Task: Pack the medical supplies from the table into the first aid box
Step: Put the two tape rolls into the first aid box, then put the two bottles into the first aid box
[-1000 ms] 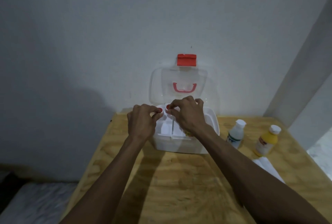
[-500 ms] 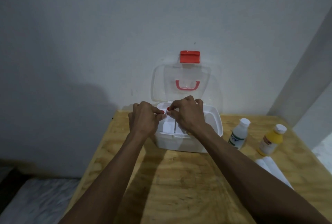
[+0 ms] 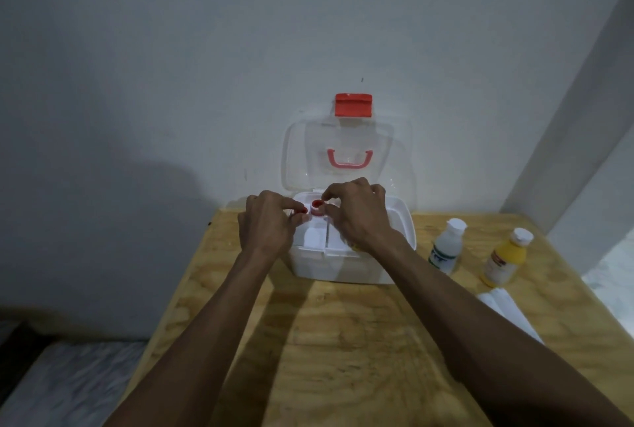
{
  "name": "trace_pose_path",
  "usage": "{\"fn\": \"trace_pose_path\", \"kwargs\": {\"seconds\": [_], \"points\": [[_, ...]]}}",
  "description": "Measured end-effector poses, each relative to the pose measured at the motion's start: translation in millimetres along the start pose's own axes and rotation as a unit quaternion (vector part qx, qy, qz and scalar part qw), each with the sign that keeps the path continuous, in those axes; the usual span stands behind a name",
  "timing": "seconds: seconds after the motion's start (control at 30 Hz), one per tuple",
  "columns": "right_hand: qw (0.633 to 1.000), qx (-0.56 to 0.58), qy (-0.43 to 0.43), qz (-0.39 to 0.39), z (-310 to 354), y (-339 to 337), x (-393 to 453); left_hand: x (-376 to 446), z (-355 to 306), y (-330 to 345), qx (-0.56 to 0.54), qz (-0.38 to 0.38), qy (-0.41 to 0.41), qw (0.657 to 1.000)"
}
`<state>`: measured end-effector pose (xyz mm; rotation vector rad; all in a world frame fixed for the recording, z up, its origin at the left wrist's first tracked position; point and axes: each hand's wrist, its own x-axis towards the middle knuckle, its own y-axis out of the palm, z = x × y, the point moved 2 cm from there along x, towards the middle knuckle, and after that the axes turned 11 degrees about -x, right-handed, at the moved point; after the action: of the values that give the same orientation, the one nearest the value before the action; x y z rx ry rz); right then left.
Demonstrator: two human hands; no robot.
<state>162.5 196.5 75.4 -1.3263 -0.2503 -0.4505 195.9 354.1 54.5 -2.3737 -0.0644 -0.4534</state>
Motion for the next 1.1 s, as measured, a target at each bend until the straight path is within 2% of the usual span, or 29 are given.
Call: {"fn": "trace_pose_path", "kwargs": {"seconds": [0.17, 0.3, 0.5, 0.57, 0.77, 0.93, 1.1], "points": [[1.0, 0.015, -0.008, -0.024, -11, -29, -16, -19, -16, -13, -0.039, -0.031, 0.012, 0.999], [0.996, 0.067, 0.018, -0.053, -32, -64, -51, -52, -37, -21, -0.107, -0.043, 0.029, 0.993], [0.963, 0.13, 0.119, -0.205, -97, -110, -128, -109, -87, 4, -0.213, -0.036, 0.091, 0.972], [0.951, 0.131, 0.167, -0.223, -123, -117, -143, -123, -112, 20, -0.24, -0.02, 0.107, 0.965], [0.941, 0.099, 0.246, -0.209, -178, -111, -156, -135, -167, 76, -0.228, 0.055, 0.137, 0.962], [0.945, 0.113, 0.251, -0.175, -195, -98, -154, -132, -185, 109, -0.237, 0.071, 0.08, 0.966], [0.947, 0.121, 0.239, -0.179, -203, -84, -151, -127, -177, 136, -0.229, 0.059, 0.068, 0.969]]}}
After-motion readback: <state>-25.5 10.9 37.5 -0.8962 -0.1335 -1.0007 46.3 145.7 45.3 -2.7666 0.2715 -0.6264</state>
